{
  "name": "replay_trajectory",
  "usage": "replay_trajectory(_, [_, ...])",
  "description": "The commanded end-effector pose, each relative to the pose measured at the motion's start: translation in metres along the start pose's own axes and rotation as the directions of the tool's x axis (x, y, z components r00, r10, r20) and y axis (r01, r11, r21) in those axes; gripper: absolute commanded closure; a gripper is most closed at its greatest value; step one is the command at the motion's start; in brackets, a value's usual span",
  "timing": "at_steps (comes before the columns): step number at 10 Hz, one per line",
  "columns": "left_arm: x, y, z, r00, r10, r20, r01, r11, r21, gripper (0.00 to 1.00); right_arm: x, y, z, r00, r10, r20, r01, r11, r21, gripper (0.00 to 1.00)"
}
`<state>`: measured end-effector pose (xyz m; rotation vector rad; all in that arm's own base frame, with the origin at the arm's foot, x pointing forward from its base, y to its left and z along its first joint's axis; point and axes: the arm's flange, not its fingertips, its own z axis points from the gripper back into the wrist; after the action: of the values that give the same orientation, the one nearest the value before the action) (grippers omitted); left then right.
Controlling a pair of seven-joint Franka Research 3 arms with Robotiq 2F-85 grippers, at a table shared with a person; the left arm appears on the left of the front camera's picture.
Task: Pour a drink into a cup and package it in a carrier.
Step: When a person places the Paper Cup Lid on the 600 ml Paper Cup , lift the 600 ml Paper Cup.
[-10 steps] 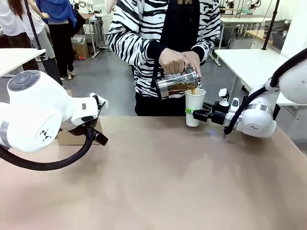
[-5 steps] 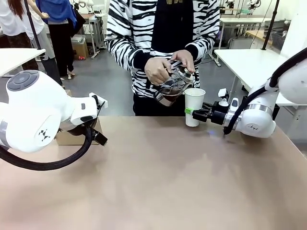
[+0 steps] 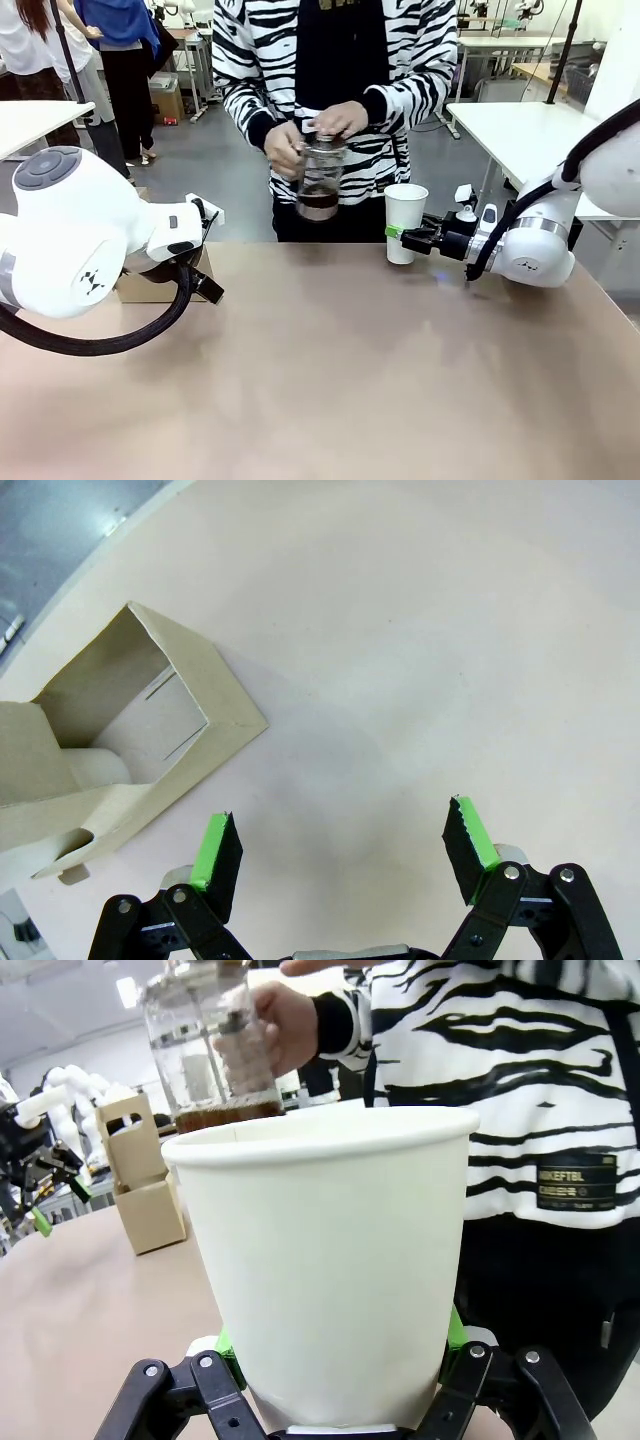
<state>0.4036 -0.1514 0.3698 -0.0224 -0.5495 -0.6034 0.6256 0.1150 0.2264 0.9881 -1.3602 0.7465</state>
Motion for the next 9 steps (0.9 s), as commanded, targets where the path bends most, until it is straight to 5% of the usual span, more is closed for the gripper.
replay_trajectory(1, [0.0001,-0.0001,0.0005,1.0,0.0,0.002,0.0,1.0,-0.002,0.0,0.0056,0.0015,-0.0008,1.0,-0.006,-0.005,0.006,1.0,-0.001,0.2])
replay_trajectory(9, [0.0001,-0.0001,0.0005,1.0,0.0,0.002,0.0,1.0,-0.002,0.0,0.0056,0.0015,-0.0008,1.0,-0.006,-0.005,0.006,1.0,-0.001,0.2])
